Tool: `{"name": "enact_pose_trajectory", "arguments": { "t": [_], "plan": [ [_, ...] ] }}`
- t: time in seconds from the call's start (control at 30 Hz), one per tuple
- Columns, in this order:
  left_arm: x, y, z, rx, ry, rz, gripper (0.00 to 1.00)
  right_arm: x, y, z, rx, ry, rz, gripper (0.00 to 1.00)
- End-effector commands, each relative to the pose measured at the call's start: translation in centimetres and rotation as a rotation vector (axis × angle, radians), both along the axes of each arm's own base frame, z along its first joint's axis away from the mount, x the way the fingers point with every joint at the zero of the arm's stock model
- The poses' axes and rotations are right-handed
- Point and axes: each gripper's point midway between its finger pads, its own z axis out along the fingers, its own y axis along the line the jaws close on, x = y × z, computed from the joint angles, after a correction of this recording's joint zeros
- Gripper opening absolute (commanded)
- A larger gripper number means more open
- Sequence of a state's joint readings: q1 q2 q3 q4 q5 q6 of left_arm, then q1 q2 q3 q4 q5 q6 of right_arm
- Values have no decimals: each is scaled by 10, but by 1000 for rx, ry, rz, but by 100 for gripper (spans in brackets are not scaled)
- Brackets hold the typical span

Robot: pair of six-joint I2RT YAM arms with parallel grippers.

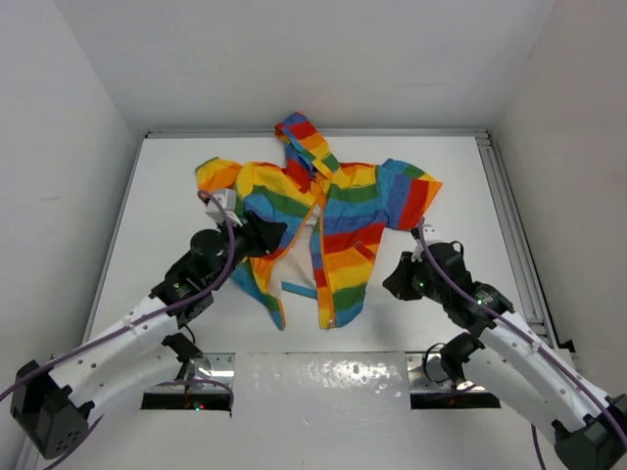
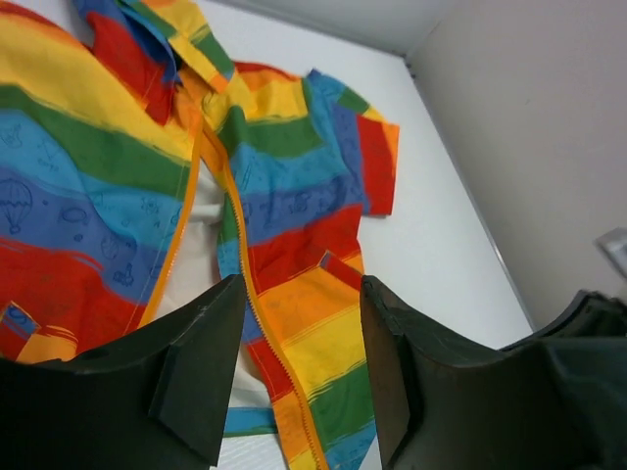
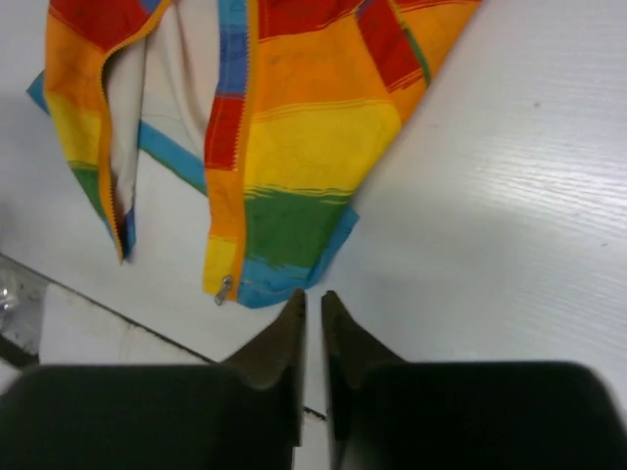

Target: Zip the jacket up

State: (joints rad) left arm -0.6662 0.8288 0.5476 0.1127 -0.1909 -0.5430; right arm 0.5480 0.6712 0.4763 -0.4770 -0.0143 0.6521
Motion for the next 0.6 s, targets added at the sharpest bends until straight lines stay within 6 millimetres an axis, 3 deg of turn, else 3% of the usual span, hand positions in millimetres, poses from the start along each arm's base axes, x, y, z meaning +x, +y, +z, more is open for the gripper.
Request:
{"name": "enact_pose_trajectory", "arguments": {
  "t": [0.0, 0.03, 0.13, 0.2, 0.23, 0.3, 0.33, 0.37, 0.47, 0.57],
  "plan": [
    [-5, 12, 24, -20, -46, 35, 48, -6, 24, 7, 95, 4, 61, 5],
    [-9, 16, 27, -30, -53, 42, 48, -9, 30, 1, 95, 20, 83, 0],
    [-20, 28, 18, -45, -46, 58, 42, -18, 56, -5, 33, 27, 172, 0],
    [-24, 33, 18, -64, -53, 73, 33, -22, 70, -9, -41, -9, 200, 0],
    [-28, 38, 15, -47, -43, 80, 21, -22, 81, -4, -46, -24, 219, 0],
    [-32, 41, 4, -26, -12, 79, 11, -28, 98, -14, -105, -26, 259, 0],
    [-33, 42, -1, -18, 2, 82, 1, -28, 107, -11, -117, -40, 270, 0],
    [-33, 43, -8, -6, 21, 86, 0, -38, 115, -22, -156, -27, 295, 0],
    [-37, 40, -30, 30, 90, 67, 0, -38, 132, -25, -153, -49, 295, 0],
    [-44, 35, -53, 23, 134, 31, 0, -43, 147, -36, -104, -20, 309, 15]
  ]
}}
